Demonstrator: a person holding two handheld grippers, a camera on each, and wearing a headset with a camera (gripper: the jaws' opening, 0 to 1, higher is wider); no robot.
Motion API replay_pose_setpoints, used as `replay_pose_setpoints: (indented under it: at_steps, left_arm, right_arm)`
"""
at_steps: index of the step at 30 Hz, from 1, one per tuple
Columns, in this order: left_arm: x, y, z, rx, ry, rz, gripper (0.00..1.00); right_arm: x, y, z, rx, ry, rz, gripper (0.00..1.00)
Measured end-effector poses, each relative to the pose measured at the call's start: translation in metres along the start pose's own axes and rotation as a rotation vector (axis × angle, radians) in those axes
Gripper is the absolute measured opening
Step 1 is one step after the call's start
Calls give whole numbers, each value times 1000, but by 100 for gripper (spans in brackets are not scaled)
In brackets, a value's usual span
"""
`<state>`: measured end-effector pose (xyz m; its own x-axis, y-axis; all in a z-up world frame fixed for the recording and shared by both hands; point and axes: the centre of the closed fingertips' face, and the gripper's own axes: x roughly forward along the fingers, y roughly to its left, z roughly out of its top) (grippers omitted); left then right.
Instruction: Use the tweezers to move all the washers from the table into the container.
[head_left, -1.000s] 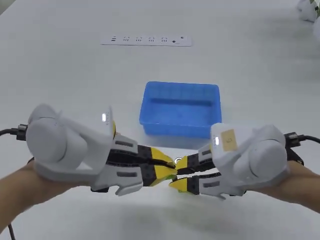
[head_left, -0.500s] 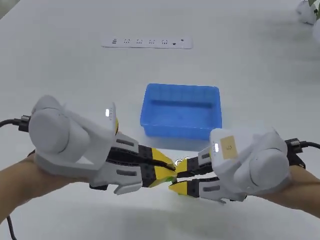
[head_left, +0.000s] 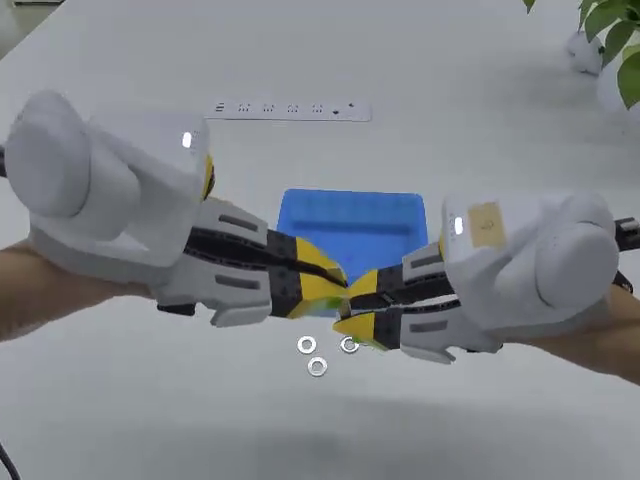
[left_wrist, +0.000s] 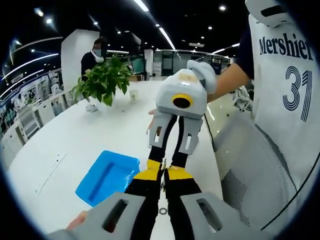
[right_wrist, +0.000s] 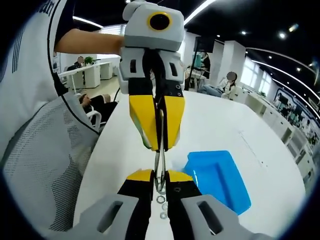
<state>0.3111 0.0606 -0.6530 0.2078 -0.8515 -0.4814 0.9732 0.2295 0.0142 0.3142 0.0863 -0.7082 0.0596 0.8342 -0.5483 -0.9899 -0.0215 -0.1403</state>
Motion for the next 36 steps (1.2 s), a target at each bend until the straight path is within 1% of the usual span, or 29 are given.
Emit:
replay_pose_setpoints:
  at_steps: [5,6,7,9,10,12,14,16,20,21,23,24,27,29,32,36]
  left_arm:
    - [-5,19,12,50,0,0,7]
    - [-5,25,15,65,6,4,7]
    - [-5,29,16,72,8,4,7]
    - [-6,38,21,86,3,11,7]
    - [-6,44,23,94,1,18,7]
    - [-4,54,22,99,6,25,7]
    - [0,67,18,87,9,29,7]
    - [5,73,14,88,17,27,7]
    - [15,84,-4,68,34,18,7]
    - [17,88,-11,56,41,18,7]
    - [20,95,-18,26,45,26,7]
    - [23,99,-22,19,42,27,7]
    - [27,104,-31,7,42,30,7]
    - [27,109,-40,-7,50,32,7]
    - [28,113,-48,-9,54,31,7]
    - [31,115,-55,-27,58,23,7]
  right_arm:
    - [-2,-23,11,-31,-14,-20,10]
    - [-2,-28,12,-43,-10,-31,10]
    - [-2,-35,14,-63,-2,-40,10]
    - [-3,-45,17,-71,-9,-56,10]
    - [-3,-52,18,-62,-17,-63,10]
    - [-1,-64,16,-64,-14,-75,10]
    - [3,-74,12,-70,-4,-75,10]
    - [8,-79,6,-65,2,-68,10]
    - [22,-88,-11,-49,25,-44,10]
    - [28,-90,-16,-47,30,-40,10]
    - [34,-93,-22,-44,35,-35,10]
    - [39,-97,-26,-27,34,-36,10]
    - [49,-103,-34,-11,41,-34,10]
    - [56,-103,-38,1,41,-26,10]
    - [62,-105,-42,8,44,-21,10]
    - [67,-105,-48,13,47,-7,10]
